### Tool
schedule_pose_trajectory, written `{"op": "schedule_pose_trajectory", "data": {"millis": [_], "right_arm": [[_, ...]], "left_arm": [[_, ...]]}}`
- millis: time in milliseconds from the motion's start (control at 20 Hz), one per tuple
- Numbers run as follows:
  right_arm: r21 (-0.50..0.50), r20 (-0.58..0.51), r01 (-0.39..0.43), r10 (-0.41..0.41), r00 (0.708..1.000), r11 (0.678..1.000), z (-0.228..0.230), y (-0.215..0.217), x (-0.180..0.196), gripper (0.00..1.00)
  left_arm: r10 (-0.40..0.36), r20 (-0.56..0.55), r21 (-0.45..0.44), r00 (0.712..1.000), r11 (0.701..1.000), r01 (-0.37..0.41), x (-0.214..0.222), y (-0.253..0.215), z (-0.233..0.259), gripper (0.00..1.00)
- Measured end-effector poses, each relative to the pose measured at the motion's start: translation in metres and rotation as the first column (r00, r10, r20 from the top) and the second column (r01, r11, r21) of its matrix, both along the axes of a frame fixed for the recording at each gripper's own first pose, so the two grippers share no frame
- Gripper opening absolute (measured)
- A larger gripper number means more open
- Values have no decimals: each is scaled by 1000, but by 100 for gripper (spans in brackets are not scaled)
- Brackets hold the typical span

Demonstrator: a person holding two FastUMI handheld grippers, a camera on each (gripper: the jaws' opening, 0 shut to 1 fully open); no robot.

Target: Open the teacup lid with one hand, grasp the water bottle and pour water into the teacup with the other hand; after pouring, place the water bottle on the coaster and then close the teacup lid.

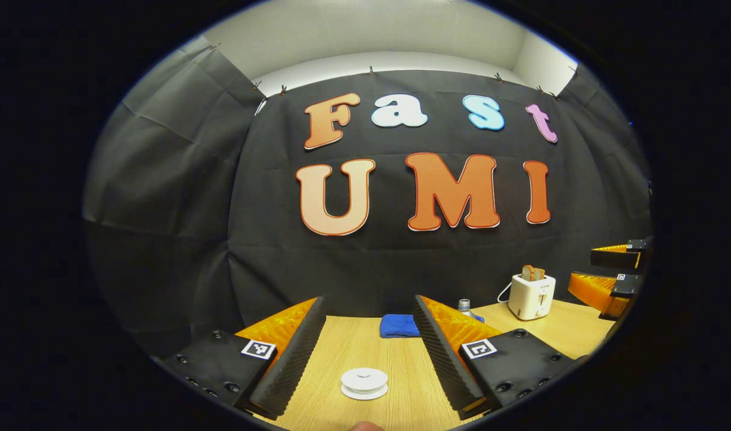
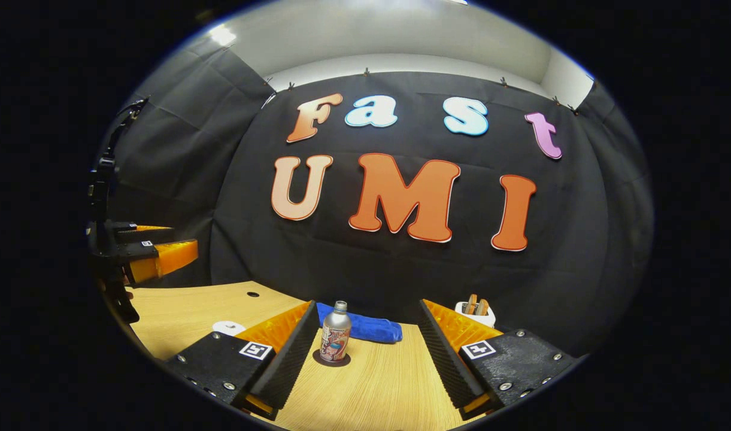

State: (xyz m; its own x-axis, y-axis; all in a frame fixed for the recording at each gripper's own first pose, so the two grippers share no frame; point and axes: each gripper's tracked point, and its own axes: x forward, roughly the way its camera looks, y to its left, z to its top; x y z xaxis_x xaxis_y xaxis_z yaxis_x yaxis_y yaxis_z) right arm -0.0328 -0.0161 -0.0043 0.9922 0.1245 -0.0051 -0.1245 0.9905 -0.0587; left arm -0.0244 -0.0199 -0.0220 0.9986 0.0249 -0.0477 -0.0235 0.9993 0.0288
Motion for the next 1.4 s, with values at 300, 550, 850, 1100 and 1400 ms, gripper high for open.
{"op": "schedule_pose_trajectory", "data": {"millis": [300, 550, 850, 1100, 1400], "right_arm": [[-8, 17, -26, 26, 1000, 1000, 6, 3, 3, 99], [19, 18, -43, 43, 999, 999, 10, 5, 4, 99], [1, 27, -35, 35, 999, 999, 12, -7, 8, 99], [8, 33, -39, 38, 999, 999, 11, -14, 6, 99], [1, 24, -52, 52, 998, 999, 6, -11, 1, 99]], "left_arm": [[11, 1, -3, 1000, 1000, -11, 7, -1, 0, 100], [8, 36, -3, 999, 1000, -8, 12, -4, 8, 100], [29, 42, 12, 999, 999, -30, 20, -6, 12, 100], [29, 34, 11, 999, 1000, -29, 17, -14, 8, 98], [39, 26, 25, 999, 999, -40, 11, -13, 5, 98]]}}
